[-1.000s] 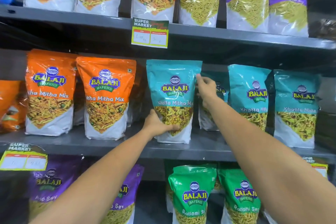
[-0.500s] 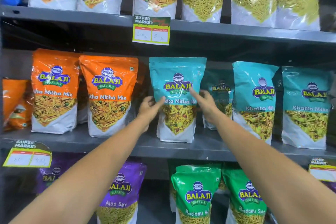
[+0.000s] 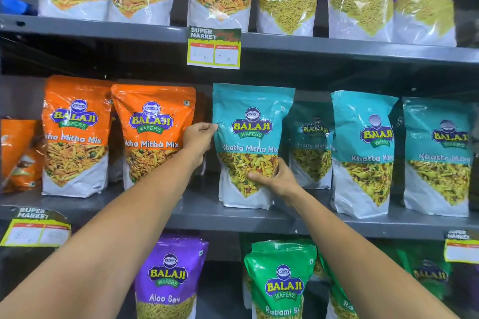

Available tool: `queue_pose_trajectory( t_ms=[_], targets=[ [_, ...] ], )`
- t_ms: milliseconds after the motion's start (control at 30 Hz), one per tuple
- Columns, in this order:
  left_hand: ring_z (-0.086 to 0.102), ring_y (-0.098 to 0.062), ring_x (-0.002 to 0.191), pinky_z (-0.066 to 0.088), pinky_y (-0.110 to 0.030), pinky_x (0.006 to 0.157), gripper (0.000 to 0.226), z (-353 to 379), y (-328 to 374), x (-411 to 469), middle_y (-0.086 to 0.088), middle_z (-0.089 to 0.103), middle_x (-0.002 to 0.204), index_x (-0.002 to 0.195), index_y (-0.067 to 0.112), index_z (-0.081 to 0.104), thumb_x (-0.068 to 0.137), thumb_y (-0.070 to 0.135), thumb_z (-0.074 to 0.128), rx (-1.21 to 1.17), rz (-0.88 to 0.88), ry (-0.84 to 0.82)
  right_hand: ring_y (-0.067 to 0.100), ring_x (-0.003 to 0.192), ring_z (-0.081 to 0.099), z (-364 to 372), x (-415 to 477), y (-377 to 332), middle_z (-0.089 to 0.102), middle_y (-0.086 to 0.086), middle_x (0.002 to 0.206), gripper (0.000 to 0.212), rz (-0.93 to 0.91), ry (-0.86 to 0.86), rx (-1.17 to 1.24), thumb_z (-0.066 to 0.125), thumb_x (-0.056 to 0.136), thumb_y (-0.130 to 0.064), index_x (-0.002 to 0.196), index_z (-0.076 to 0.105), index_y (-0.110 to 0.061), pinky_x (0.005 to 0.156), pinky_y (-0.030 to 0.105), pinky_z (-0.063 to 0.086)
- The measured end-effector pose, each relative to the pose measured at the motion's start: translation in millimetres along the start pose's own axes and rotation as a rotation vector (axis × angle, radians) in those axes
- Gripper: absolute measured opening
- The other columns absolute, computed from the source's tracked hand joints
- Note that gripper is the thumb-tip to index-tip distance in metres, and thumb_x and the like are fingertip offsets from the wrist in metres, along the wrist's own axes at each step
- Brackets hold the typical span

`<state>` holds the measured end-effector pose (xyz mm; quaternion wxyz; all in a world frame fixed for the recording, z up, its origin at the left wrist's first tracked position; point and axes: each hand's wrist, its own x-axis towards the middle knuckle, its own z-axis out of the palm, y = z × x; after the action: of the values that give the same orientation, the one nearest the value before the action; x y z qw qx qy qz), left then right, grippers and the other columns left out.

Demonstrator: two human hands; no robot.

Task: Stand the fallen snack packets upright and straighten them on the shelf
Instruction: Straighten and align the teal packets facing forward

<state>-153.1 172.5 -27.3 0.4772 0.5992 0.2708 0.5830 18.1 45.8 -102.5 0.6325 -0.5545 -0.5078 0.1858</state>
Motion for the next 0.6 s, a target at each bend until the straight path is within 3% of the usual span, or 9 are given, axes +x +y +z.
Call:
queue_pose_trajectory(
  t_ms=[67,133,200,333,467,600],
  targets=[
    [0.06,-0.025,0.112,0.051,-0.04,0.09,0.046,-4.6,-11.4,-9.1,-0.009,0.064,0.124,0.113,0.013,0.059,0.078,0.038,0.073,0.068,-0.007,-0.11,0.003,0.093,0.059,-3.2,-1.8,-1.3,0.06,-0.007,0.103,0.082,0.016,-0.007,-0.038,0.091,0.049,-0.032,0.112,0.04,-0.022,0.07,0.016,0.049],
    [0.056,-0.027,0.119,0.048,-0.044,0.098,0.09,-10.3,-28.0,-23.8,-0.008,0.057,0.134,0.131,0.013,0.046,0.058,0.055,0.081,0.254,-0.078,-0.309,-0.002,0.088,0.056,-9.5,-6.5,1.8,0.059,-0.012,0.099,0.079,0.038,-0.021,-0.05,0.09,0.054,-0.028,0.114,0.039,-0.021,0.057,0.008,0.049],
    [0.053,-0.021,0.12,0.05,-0.036,0.095,0.111,-11.1,-45.7,-35.7,-0.002,0.053,0.139,0.135,0.02,0.041,0.042,0.064,0.083,0.432,-0.086,-0.456,-0.006,0.084,0.054,-16.1,-10.4,7.6,0.058,-0.014,0.096,0.069,0.045,-0.031,-0.054,0.088,0.06,-0.021,0.111,0.042,-0.021,0.05,0.003,0.045],
    [0.051,-0.019,0.124,0.042,-0.032,0.102,0.12,-9.7,-66.1,-39.7,0.001,0.052,0.14,0.134,0.024,0.043,0.031,0.072,0.081,0.531,-0.026,-0.442,-0.009,0.084,0.057,-15.3,-11.6,13.4,0.064,-0.011,0.097,0.049,0.003,-0.035,-0.077,0.086,0.063,-0.016,0.098,0.053,-0.026,0.054,0.003,0.046],
    [0.054,-0.018,0.122,0.044,-0.04,0.105,0.118,-10.9,-68.2,-35.9,0.001,0.055,0.137,0.131,0.024,0.046,0.029,0.073,0.081,0.519,-0.022,-0.459,0.0,0.092,0.06,-13.1,-10.8,15.8,0.066,-0.003,0.105,0.052,-0.007,-0.044,-0.085,0.086,0.063,-0.02,0.104,0.054,-0.024,0.059,0.008,0.051],
    [0.056,-0.02,0.118,0.047,-0.039,0.101,0.117,-10.5,-66.9,-43.3,-0.002,0.058,0.131,0.128,0.02,0.046,0.029,0.072,0.08,0.521,-0.018,-0.403,0.014,0.1,0.063,-13.4,-16.5,12.8,0.066,0.001,0.112,0.061,0.001,-0.025,-0.231,0.085,0.063,-0.035,0.111,0.053,-0.017,0.078,0.022,0.053]
  ],
)
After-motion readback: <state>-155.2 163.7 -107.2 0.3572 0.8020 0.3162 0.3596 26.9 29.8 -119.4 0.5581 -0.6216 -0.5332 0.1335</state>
